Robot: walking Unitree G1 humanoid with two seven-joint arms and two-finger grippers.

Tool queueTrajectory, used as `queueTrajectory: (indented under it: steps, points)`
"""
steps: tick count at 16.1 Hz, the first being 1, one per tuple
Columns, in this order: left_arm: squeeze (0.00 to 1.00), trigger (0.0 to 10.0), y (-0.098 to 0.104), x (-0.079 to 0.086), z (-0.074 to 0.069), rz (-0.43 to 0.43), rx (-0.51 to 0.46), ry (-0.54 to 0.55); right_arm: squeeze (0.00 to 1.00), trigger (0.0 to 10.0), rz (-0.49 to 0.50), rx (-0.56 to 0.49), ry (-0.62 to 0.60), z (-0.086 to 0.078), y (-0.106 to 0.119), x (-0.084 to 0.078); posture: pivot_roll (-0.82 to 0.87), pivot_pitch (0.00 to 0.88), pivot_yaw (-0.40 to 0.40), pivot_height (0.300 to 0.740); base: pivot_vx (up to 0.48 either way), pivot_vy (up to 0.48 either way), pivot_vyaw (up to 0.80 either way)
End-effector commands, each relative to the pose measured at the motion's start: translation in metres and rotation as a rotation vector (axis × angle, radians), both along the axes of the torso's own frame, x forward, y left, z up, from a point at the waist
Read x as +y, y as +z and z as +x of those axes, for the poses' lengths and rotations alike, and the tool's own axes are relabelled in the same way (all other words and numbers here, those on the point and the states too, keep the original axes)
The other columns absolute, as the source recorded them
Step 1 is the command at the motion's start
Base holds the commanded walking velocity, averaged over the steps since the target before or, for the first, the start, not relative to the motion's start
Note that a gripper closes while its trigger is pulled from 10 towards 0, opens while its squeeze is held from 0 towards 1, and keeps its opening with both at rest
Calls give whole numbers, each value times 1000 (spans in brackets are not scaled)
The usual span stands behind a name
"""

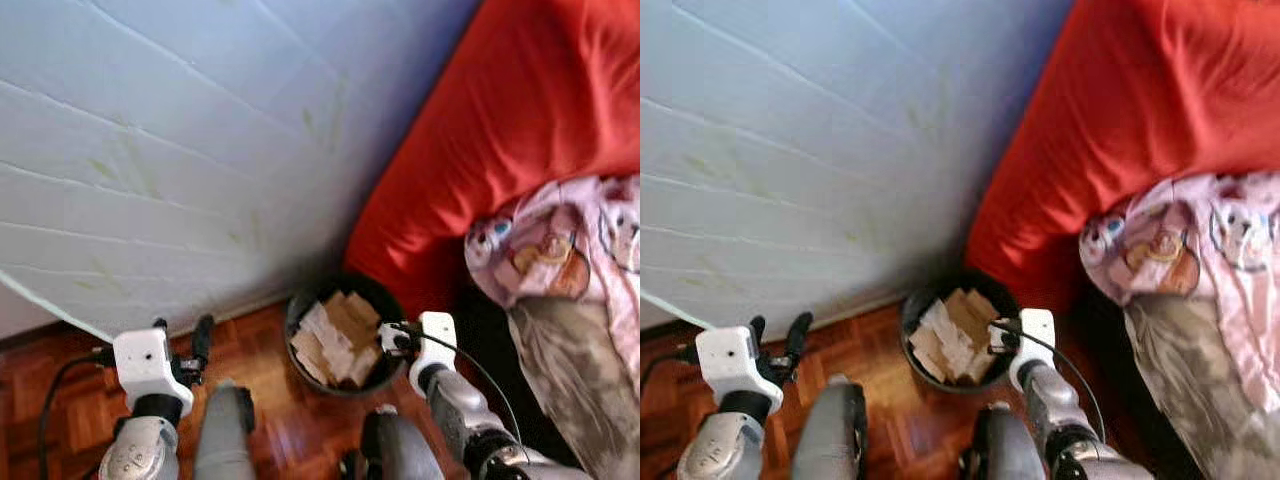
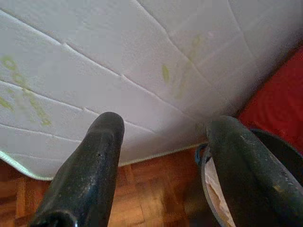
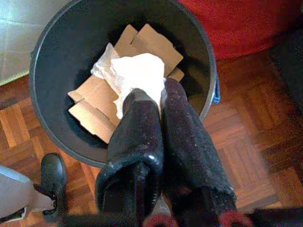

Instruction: Clean up the room

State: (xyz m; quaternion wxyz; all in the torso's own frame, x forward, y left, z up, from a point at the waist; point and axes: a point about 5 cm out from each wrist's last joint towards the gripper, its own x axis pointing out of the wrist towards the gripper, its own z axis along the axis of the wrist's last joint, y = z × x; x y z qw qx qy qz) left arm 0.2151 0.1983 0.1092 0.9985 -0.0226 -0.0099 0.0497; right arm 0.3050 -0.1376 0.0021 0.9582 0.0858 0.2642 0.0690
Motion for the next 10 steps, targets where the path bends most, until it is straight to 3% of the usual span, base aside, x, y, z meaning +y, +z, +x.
queueTrajectory:
  steps: [1,2,3,6,10]
  points:
    - [0,10000,0,-3,-6,-8,26,-2,0,10000,5,21,16,-4,-4,4,258,442,-132,641,0,0,0]
    - [0,10000,4,-4,-9,-7,27,2,82,10000,17,10,25,-1,-1,8,257,452,-131,641,0,0,0]
    - [0,10000,7,-4,-12,-8,32,6,984,10000,31,-7,32,3,3,12,260,457,-128,641,0,0,0]
    - [0,10000,6,-7,-18,-12,70,2,1000,10000,73,-50,53,10,12,22,253,468,-122,641,0,0,0]
    - [0,10000,2,-8,-20,-11,105,-6,1000,10000,72,-54,87,6,10,29,244,454,-119,641,0,0,0]
